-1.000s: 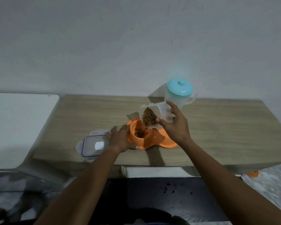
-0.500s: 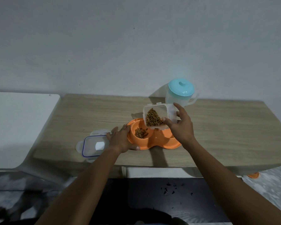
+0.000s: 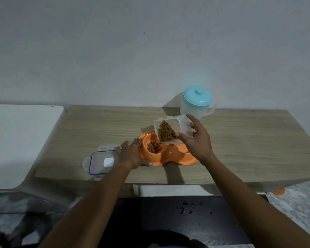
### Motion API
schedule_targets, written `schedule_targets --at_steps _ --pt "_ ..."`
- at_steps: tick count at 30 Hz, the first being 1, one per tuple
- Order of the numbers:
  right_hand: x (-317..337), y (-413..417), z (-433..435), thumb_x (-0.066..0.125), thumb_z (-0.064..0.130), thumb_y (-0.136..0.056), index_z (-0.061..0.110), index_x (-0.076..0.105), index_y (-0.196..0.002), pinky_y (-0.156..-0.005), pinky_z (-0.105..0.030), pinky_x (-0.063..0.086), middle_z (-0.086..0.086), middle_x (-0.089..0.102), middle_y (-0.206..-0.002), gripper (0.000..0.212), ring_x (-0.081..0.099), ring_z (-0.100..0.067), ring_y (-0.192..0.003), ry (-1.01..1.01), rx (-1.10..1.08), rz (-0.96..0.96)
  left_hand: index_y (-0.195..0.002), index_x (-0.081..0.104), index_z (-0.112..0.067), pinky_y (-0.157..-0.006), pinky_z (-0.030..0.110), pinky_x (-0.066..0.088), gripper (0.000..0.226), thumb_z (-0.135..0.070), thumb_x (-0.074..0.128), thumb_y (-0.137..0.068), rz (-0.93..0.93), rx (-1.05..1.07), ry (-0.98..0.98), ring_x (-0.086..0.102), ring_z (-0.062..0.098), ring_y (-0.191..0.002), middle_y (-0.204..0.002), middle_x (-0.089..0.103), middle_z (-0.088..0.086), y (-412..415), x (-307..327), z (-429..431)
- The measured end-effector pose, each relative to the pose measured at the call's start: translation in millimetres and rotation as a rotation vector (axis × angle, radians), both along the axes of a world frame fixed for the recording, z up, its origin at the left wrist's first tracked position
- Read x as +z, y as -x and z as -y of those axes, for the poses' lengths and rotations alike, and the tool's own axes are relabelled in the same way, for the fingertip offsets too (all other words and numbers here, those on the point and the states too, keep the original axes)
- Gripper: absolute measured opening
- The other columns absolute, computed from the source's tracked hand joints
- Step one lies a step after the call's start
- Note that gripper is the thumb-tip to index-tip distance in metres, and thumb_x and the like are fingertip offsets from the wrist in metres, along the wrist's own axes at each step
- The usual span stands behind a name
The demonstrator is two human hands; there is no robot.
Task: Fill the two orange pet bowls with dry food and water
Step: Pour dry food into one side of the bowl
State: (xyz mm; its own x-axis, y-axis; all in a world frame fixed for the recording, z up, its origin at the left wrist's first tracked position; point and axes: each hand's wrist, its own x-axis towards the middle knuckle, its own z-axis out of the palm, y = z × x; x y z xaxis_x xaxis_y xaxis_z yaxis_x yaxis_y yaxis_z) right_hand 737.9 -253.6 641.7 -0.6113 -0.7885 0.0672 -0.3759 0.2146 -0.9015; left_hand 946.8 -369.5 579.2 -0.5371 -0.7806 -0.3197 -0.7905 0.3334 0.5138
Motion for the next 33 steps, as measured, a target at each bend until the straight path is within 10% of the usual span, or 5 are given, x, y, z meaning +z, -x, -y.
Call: schedule_targets --at_steps 9,15,26,33 --pt "2.0 -0.4 1.3 0.084 0.022 -0.082 0.030 0.049 -0.150 -0.092 -0.024 0.048 0.001 0.059 -0.139 0.077 0.050 -0.009 -0.122 0.017 0.030 -0.058 -0.149 0.025 -0.034 -0.111 0.065 0.006 0.111 -0.051 0.086 -0.058 0.003 0.015 -0.002 0.014 0.037 -0.146 -0.153 0.036 -0.004 0.7 10.4 -5.2" --pt "-1.8 5.0 2.4 0.086 0.030 -0.080 0.037 0.047 -0.149 -0.096 -0.045 0.059 -0.005 0.058 -0.139 0.079 0.060 -0.024 -0.123 0.013 -0.019 0.083 -0.150 0.024 -0.031 -0.112 0.056 0.018 0.108 -0.044 0.087 -0.064 -0.031 0.010 -0.004 0.019 0.035 -0.145 -0.152 0.036 -0.002 1.7 21.0 -10.8" --pt "-2.2 3.4 5.4 0.086 0.027 -0.080 0.036 0.050 -0.148 -0.096 -0.025 0.047 0.001 0.060 -0.140 0.078 0.052 -0.011 -0.126 0.014 0.066 -0.086 -0.148 0.023 -0.041 -0.111 0.067 0.003 0.112 -0.056 0.085 -0.056 0.023 0.019 0.006 0.007 0.038 -0.147 -0.152 0.038 -0.004 2.2 7.6 -3.5" --pt "-2.5 5.5 10.0 0.086 0.029 -0.081 0.037 0.048 -0.149 -0.098 -0.044 0.057 0.002 0.056 -0.134 0.078 0.058 -0.022 -0.125 0.008 0.027 0.075 -0.147 0.023 -0.041 -0.112 0.067 0.003 0.113 -0.056 0.086 -0.055 0.016 0.026 -0.004 0.008 0.038 -0.147 -0.151 0.039 -0.004 0.9 7.7 -3.1"
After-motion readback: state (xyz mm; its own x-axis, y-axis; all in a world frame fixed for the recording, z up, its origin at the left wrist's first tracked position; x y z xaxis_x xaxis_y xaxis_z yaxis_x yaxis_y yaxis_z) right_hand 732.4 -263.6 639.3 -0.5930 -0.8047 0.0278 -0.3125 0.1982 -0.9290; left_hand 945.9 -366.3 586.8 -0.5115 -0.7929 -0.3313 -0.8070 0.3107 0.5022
